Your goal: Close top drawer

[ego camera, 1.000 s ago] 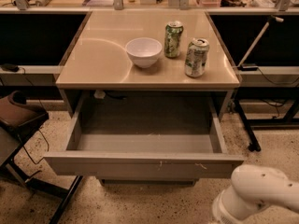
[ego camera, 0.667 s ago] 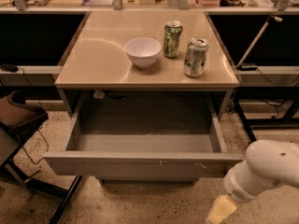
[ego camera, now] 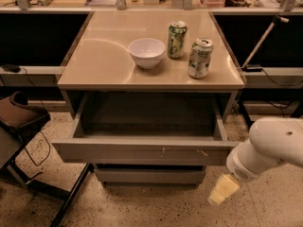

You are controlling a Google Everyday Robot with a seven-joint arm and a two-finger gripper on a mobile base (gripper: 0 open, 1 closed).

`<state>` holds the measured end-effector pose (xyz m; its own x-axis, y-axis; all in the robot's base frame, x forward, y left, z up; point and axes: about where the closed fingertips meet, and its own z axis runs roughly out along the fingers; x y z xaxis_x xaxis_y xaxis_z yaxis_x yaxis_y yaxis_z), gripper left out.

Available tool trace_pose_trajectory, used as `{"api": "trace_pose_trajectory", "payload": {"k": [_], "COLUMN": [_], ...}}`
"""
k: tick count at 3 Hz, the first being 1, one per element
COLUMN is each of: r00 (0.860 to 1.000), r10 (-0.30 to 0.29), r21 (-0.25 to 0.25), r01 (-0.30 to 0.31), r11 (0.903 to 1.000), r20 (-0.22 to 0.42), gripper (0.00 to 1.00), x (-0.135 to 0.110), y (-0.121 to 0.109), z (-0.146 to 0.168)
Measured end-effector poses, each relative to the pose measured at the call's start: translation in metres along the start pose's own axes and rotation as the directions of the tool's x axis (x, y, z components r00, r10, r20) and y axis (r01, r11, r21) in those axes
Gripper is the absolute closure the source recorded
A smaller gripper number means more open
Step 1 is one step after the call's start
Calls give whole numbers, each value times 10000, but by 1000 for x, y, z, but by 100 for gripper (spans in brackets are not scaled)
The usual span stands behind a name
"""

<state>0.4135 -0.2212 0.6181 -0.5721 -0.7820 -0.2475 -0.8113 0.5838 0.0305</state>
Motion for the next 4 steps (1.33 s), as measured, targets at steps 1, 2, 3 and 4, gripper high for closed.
{"api": "trace_pose_trajectory", "payload": {"k": [1,2,3,4], "r00": [9996,9941,9848,9771], "r10": [-249,-925,-1467,-1757], "r21": [29,-152,-443,-680], "r01": [249,935,1512,1847], "r11": [9997,9955,9875,9805], "r20": [149,564,926,1199], "gripper": [0,0,0,0], "x": [-23,-80,-132,-166], "y": [-4,4,14,23], "z": [-4,2,16,29]}}
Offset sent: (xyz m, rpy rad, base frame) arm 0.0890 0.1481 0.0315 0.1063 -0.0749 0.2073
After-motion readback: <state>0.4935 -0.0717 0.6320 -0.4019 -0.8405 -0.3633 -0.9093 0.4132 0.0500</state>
